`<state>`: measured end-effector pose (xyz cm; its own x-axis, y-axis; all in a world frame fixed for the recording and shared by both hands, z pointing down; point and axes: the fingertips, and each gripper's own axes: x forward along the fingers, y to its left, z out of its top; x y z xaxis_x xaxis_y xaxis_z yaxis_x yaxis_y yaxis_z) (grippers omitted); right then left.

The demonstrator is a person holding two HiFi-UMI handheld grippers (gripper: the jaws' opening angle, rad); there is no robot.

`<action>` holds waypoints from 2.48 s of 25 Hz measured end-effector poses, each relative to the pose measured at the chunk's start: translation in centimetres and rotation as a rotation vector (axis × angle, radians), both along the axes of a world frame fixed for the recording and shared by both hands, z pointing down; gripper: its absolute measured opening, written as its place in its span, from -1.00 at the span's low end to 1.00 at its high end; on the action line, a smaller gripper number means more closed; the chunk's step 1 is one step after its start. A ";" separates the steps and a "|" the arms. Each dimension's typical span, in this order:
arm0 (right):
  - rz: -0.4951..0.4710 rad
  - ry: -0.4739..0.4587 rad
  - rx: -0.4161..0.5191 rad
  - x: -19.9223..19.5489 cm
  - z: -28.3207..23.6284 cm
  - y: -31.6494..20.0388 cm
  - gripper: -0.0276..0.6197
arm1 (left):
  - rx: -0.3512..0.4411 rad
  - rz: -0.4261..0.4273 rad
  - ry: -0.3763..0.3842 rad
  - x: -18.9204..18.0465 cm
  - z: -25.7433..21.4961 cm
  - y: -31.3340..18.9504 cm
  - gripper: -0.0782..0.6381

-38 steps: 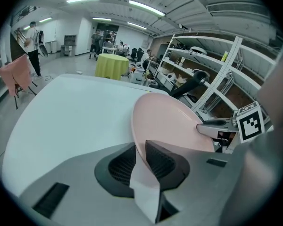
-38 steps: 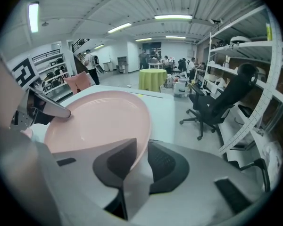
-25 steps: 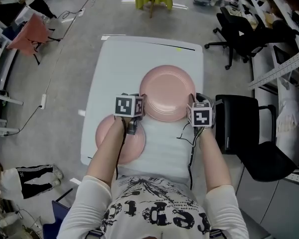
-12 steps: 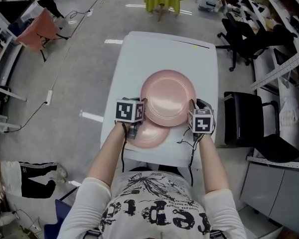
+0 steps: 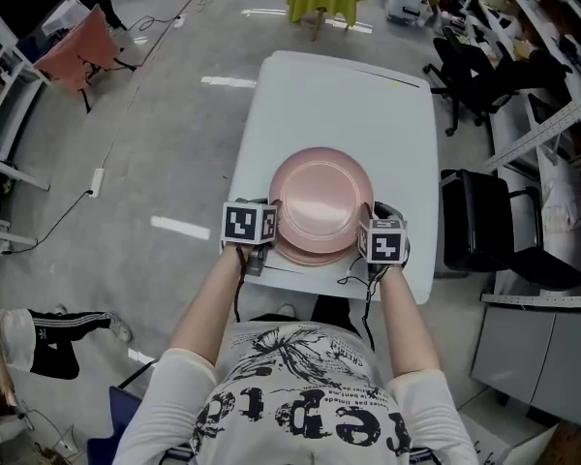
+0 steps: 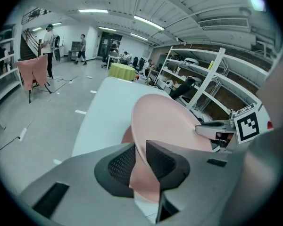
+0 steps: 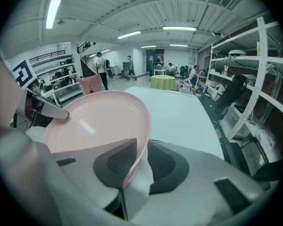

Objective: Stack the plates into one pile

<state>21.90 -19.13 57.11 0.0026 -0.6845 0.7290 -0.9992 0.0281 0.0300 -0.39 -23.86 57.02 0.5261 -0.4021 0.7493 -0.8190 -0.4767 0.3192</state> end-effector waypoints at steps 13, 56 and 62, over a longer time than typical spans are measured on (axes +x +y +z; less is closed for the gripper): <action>0.070 -0.019 -0.085 -3.6 3.8 3.5 -0.67 | 0.011 0.016 -0.130 -3.6 3.7 1.9 -0.56; -0.127 0.039 0.548 -7.7 -13.6 6.5 -0.90 | 0.606 0.152 0.264 -1.7 -12.4 5.5 -0.78; -0.182 -0.053 0.605 -10.4 -16.2 9.3 -0.90 | 0.680 0.280 0.422 -1.4 -16.1 9.2 -0.78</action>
<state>11.49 -9.79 40.91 -0.1787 -0.9615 0.2087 -0.9804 0.1918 0.0442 -1.78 -14.61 40.93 0.8549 -0.5070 0.1098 -0.5184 -0.8433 0.1421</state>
